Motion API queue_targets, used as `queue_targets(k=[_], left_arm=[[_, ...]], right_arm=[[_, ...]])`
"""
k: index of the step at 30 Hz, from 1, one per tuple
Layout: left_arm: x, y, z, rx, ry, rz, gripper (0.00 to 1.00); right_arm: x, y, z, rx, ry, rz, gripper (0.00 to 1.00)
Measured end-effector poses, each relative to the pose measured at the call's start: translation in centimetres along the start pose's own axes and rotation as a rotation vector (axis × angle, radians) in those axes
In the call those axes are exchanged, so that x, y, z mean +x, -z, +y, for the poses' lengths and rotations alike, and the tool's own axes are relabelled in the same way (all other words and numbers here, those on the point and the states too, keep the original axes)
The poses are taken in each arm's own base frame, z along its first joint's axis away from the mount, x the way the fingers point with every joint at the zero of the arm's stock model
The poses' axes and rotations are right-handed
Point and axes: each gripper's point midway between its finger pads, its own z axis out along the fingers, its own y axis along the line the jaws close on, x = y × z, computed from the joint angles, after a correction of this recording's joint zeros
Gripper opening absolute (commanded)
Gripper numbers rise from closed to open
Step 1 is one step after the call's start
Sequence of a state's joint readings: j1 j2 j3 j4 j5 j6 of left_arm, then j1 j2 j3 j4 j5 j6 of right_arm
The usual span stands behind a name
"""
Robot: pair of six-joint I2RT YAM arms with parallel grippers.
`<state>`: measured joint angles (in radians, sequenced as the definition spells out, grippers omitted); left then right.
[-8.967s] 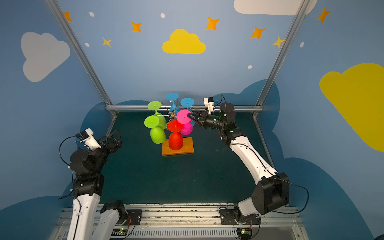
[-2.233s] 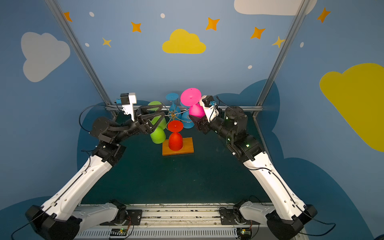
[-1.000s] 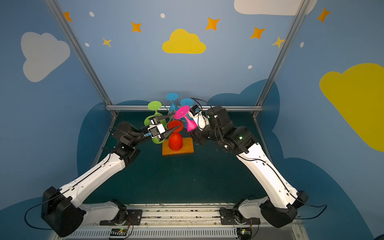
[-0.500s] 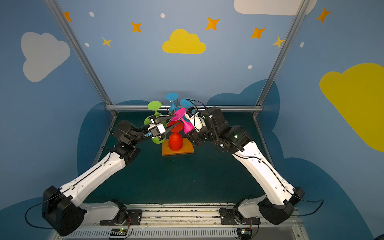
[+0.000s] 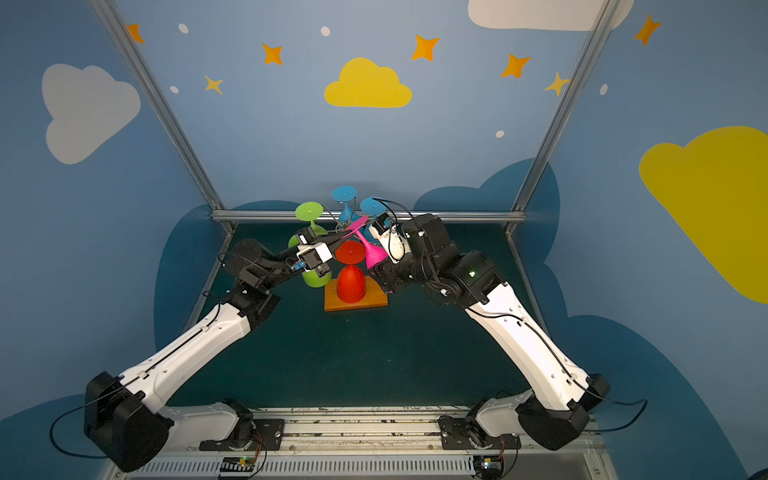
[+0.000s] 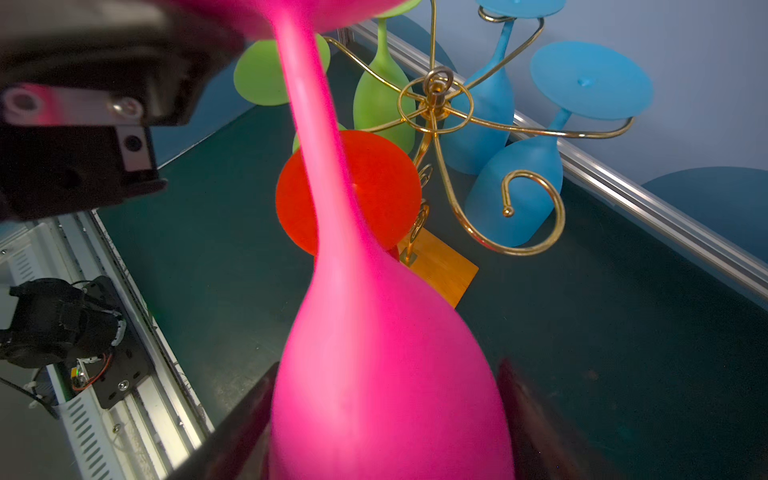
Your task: Take the wine glass off the wine glass rack
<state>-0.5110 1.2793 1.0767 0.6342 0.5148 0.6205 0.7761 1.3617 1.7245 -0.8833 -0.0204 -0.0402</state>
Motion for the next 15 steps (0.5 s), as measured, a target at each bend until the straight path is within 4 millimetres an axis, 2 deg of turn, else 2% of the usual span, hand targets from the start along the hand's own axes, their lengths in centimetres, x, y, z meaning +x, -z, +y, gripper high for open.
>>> queue_targets(k=[5,10,15], left_arm=[[0.5,-0.1,0.8,-0.041,0.080,0.036,0.03],[1.6,0.2,1.6,-0.102,0.226,0.095,0.03],[2.3,0.9,2.8,-0.180,0.368,0.134,0.03]], right_arm=[[-0.7,1.1,0.0,-0.008,-0.022,-0.075,0.84],[-1.3,3.0,-0.4,-0.031,-0.071,-0.184,0.86],[-2.7,6.1,-1.9,-0.034,-0.138,-0.324,0.86]])
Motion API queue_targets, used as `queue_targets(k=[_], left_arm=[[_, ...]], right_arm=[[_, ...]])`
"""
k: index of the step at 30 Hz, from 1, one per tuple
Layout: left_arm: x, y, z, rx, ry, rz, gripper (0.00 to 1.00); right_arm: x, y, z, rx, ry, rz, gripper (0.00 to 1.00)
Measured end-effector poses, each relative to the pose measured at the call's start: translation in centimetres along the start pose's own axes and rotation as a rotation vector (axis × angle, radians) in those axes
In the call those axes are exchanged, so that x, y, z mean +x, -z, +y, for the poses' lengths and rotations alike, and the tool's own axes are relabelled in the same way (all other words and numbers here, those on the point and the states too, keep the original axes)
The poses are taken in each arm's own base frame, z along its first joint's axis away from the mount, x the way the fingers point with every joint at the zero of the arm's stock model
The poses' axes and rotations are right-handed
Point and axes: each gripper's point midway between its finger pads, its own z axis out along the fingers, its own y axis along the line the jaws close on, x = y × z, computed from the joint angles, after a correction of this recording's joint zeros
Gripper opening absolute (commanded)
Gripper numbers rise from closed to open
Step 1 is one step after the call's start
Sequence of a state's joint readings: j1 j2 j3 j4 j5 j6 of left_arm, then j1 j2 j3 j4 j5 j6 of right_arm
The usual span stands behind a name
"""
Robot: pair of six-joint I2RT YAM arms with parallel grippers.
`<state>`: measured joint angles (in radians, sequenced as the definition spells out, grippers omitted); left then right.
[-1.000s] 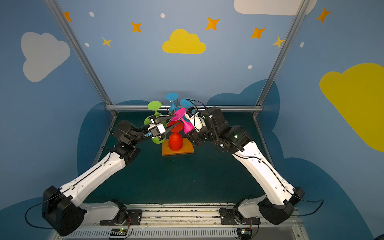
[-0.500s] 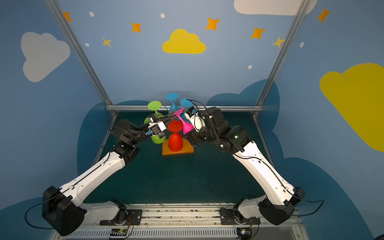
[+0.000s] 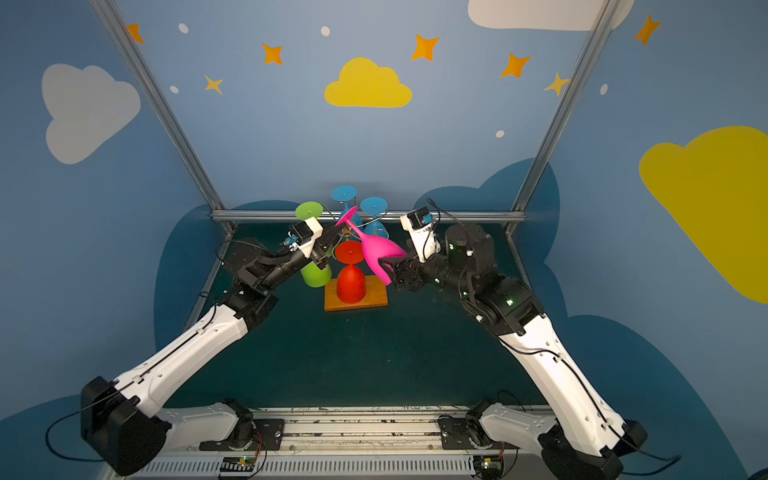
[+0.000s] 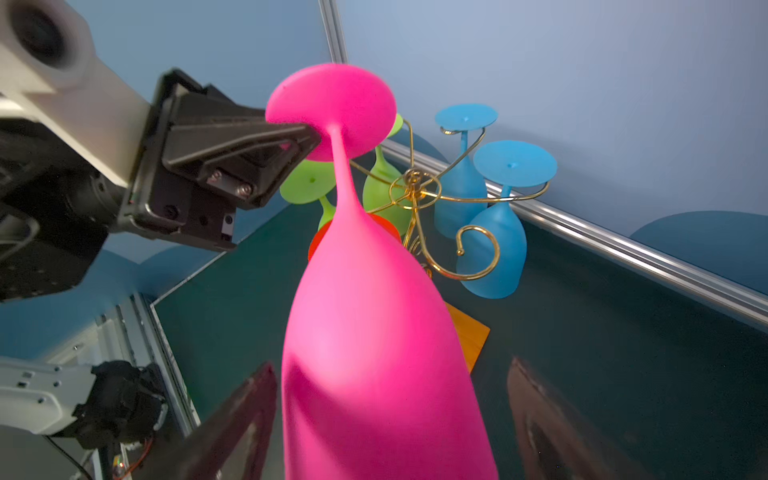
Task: Take the wine glass off the wine glass rack
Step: 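Pull the magenta glass away with the right gripper while the left gripper releases its base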
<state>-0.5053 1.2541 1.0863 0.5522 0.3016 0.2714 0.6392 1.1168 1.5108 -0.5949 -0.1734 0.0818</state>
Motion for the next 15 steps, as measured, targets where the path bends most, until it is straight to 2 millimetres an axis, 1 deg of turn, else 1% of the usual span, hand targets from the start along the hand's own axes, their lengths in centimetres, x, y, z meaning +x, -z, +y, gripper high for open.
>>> queue_targets(k=[2,5,8,11,15], left_arm=[[0.2,0.3,0.7,-0.025,0.065,0.015,0.03],[0.6,0.7,1.7,-0.060,0.153,0.037,0.03],[0.8,1.1,2.5,-0.084,0.222,0.044,0.03],[0.7,1.3,2.8,-0.093,0.270,0.041,0.03],[0.7,1.3,2.7,-0.088,0.315,0.040,0.03]], right_arm=[[-0.9,1.2,-0.6,0.003,-0.029,-0.060,0.86],[-1.6,2.8,-1.5,0.013,-0.066,-0.129,0.85],[-1.9,3.9,-2.2,0.026,-0.094,-0.174,0.80],[-1.8,4.3,-2.4,0.018,-0.119,-0.195,0.73],[-1.4,3.6,-2.3,-0.013,-0.145,-0.188,0.69]])
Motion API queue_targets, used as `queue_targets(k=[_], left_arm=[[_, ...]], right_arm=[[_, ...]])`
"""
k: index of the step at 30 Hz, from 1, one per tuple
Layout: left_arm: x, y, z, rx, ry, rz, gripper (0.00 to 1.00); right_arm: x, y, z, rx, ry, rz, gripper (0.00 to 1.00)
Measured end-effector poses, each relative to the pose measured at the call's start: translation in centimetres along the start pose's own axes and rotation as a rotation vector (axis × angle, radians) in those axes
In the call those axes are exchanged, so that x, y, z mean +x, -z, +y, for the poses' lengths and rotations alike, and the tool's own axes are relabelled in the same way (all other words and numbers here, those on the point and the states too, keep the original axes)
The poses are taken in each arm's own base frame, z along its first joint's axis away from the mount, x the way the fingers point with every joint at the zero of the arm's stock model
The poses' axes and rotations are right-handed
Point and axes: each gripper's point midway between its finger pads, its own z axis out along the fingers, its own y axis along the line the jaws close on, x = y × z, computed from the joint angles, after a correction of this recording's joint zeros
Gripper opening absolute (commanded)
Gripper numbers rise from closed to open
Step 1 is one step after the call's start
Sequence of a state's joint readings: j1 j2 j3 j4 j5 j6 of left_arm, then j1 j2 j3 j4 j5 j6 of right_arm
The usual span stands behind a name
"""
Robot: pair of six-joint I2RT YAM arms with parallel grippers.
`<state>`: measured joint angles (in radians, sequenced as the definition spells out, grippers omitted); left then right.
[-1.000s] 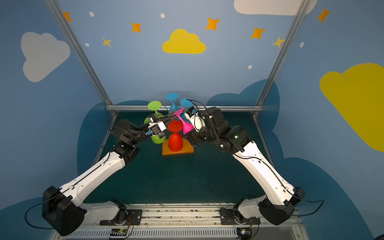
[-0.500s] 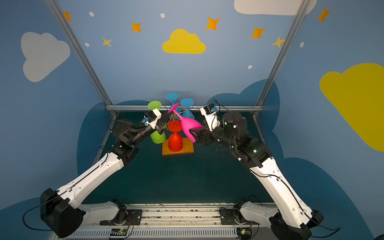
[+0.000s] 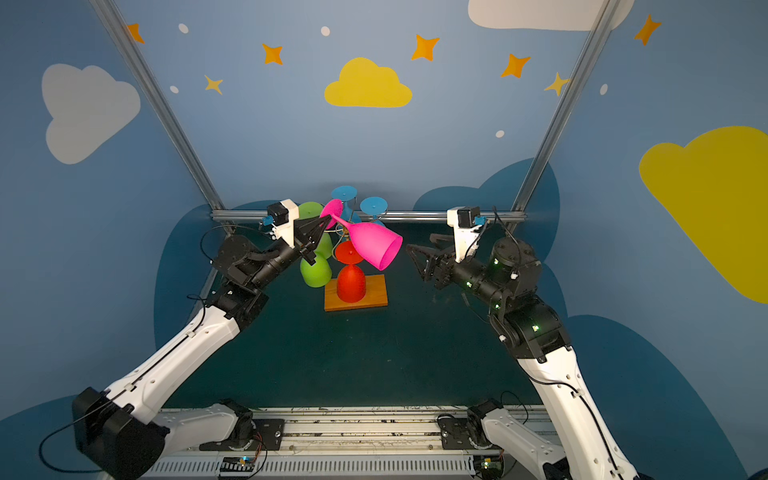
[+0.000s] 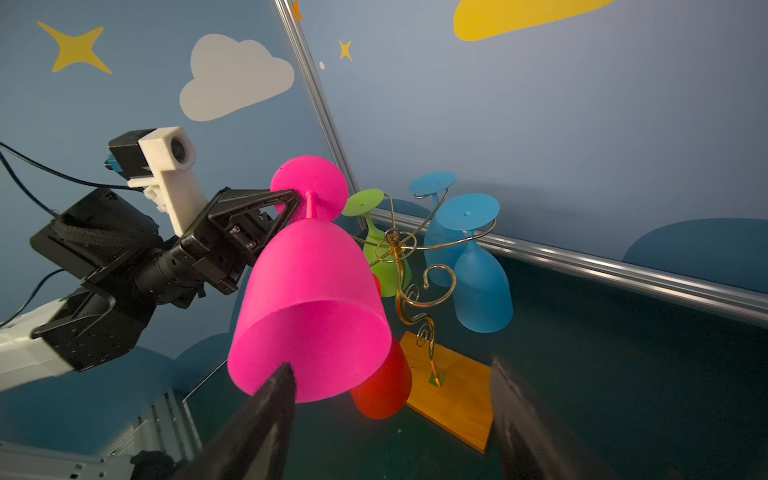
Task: Take the wine glass off the wine glass rack
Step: 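Pull the magenta glass away with the right gripper while the left gripper releases its base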
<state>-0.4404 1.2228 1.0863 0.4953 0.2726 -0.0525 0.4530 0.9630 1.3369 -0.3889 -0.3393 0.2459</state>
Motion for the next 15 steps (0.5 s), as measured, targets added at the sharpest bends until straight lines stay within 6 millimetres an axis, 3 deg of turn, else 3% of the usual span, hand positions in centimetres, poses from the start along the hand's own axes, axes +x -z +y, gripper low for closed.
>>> queue_targets(k=[11,15], left_arm=[[0.3,0.1,-0.3,0.030,0.078,0.016,0.03],[0.3,0.1,-0.3,0.038,0.101,0.020,0.03]], right_arm=[[1.1,-3.6,-0.4,-0.071,-0.072,0.038,0.65],[1.3,-4.8,-0.5,-0.092,-0.090,0.042,0.48]])
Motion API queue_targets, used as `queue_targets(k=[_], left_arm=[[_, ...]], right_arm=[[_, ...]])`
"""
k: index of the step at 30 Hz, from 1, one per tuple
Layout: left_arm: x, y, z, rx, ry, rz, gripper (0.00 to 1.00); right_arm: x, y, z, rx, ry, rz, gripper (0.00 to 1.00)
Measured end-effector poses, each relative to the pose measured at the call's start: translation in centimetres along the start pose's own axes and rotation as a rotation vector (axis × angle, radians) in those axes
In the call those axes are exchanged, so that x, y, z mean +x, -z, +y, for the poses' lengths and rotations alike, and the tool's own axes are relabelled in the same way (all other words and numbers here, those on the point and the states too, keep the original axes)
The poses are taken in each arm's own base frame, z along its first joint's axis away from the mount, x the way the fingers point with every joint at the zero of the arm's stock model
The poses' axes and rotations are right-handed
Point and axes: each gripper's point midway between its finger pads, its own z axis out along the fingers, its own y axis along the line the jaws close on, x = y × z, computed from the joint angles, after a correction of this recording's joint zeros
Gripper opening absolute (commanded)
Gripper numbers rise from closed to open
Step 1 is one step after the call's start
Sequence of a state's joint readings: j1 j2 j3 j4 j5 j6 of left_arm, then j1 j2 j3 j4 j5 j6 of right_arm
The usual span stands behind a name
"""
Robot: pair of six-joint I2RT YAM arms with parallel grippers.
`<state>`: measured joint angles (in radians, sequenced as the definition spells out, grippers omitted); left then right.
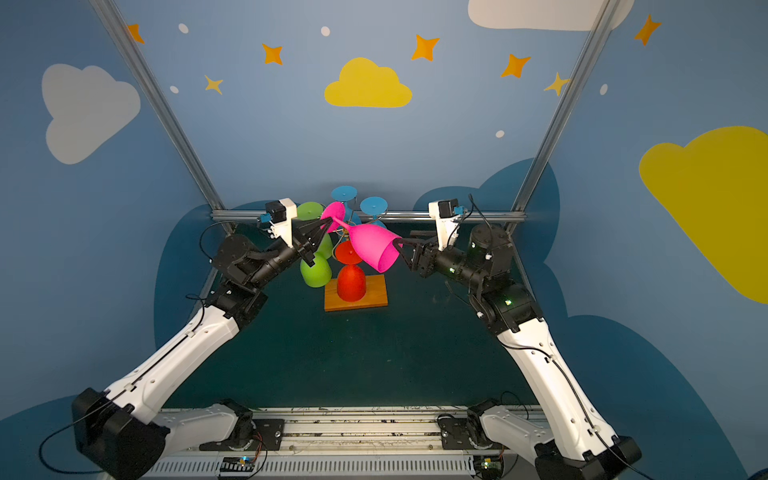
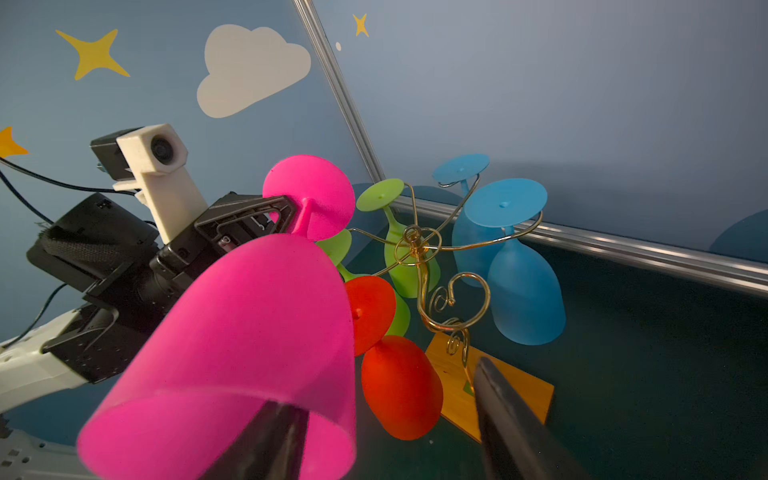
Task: Take the wine glass off the wine glass rack
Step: 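Pull the magenta glass away with the right gripper while the left gripper releases its base, then carry the magenta glass down toward the table with the right gripper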
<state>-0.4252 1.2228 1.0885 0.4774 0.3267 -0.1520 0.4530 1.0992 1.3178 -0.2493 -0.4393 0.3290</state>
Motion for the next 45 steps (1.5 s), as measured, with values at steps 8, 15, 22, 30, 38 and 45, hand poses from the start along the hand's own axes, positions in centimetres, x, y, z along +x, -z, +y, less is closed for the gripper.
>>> queue_targets(k=[8,15,22,30,38,45], left_arm=[[-0.3,-0.1,0.2,0.004,0.029,-0.001,0.07],[-0.1,-0.3,0.0,0.021,0.057,0.006,0.17],[-0.4,-0.3,-0.2,0.033,0.060,-0.001,0.55],[-0.9,0.3,0.9,-0.032,0.040,-0.015,0.89],[-3.3,3.8,3.9,-0.195,0.039,-0.077,0.99],[-3.5,8.4,6.4,-0.344,0.033,-0.090,1.00]], right_arm=[[0.0,-0.9,0.7,-0.056,-0.009,0.003,0.15],[-0.1,-0.9,0.9,-0.068,-0.018,0.000,0.00],[-0.3,-0.9,0.9,-0.063,-0.017,-0.006,0.00],[-2.3,1.8,0.5,0.059,0.050,-0.063,0.00],[-5.6,8.5,-0.7,0.318,0.166,-0.141,0.00],[-3.5,11.0,-4.6,0.561,0.189,0.000,0.00]])
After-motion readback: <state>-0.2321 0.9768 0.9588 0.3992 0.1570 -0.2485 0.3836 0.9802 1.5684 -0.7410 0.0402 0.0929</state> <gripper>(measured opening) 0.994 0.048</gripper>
